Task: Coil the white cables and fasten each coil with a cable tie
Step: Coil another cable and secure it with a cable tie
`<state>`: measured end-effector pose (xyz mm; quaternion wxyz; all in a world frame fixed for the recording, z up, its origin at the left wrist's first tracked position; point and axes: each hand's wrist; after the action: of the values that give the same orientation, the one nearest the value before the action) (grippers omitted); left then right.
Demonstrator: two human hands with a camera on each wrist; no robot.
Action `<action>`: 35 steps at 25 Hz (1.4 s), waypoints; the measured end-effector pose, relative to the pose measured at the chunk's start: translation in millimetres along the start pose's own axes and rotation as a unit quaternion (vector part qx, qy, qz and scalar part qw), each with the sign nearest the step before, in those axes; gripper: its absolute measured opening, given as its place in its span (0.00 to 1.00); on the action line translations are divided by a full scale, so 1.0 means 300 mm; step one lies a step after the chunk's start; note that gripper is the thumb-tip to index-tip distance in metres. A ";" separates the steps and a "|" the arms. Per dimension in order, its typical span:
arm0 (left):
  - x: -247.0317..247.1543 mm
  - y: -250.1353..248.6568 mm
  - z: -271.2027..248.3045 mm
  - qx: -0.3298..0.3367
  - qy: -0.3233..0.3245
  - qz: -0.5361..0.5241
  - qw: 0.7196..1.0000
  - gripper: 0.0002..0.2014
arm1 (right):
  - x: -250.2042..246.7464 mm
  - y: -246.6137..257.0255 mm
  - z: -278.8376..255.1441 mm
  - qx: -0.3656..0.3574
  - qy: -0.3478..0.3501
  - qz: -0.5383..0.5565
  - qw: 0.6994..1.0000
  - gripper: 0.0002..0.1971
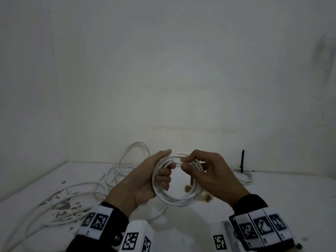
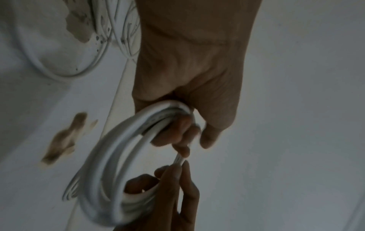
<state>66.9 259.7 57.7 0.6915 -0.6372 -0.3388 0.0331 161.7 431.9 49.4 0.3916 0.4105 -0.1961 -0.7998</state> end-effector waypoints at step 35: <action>0.331 0.262 0.137 0.095 0.027 0.190 0.977 0.13 | -0.309 0.041 -0.287 0.143 0.005 0.018 0.989 0.04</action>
<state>152.6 357.1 27.4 0.7390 -0.6219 -0.1878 0.1787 270.1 497.9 53.4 0.3439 0.4633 -0.3139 -0.7541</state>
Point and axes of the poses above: each hand's wrist, its own z-axis towards the middle knuckle, its own x-axis out of the palm, y = z × x, and after that the axes turned 7 degrees about y, right-handed
